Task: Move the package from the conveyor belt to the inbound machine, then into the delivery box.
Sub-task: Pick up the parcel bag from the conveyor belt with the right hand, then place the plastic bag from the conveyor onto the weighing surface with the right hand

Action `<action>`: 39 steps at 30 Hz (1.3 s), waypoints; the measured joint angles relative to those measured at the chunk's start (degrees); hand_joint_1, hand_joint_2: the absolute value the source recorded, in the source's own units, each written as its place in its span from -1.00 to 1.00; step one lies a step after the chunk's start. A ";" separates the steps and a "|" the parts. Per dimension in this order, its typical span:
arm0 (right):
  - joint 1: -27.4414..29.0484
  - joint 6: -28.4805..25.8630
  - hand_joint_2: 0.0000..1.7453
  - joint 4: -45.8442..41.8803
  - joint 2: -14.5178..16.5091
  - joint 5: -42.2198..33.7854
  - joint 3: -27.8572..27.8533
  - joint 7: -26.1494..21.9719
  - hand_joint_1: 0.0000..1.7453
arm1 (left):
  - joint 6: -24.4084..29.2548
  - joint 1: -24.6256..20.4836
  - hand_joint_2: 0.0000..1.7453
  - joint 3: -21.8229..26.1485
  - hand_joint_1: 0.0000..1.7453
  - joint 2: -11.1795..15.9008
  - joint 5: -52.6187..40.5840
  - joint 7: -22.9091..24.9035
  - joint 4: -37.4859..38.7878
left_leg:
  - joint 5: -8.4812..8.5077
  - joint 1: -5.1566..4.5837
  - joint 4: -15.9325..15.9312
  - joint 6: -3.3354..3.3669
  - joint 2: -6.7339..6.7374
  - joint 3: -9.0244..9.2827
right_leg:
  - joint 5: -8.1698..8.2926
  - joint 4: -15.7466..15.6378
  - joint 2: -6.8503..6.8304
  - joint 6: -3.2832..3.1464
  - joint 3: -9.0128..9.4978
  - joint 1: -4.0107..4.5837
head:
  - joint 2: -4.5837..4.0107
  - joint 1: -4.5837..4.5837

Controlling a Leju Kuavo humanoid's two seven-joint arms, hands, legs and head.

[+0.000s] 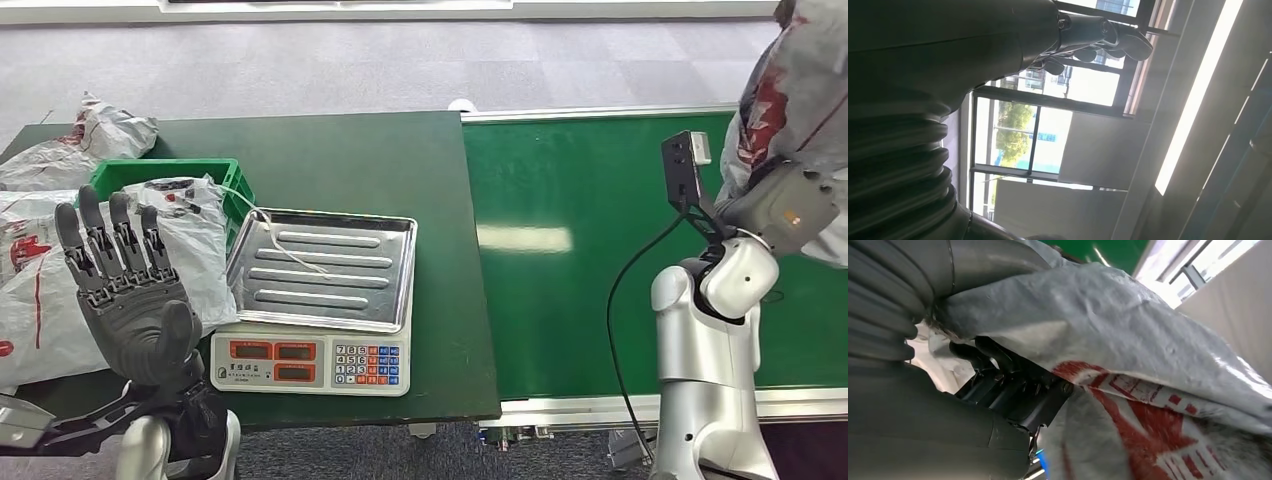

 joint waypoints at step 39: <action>-16.21 39.28 1.00 24.70 19.61 -31.89 40.24 -34.05 1.00 | -0.77 -3.70 1.00 -1.43 -1.00 1.84 0.23 -1.94 8.80 | 0.11 0.28 -0.04 -0.30 -0.12 -0.15 | -0.02 0.04 -0.07 -0.34 -0.15 0.24 | 0.00 -0.01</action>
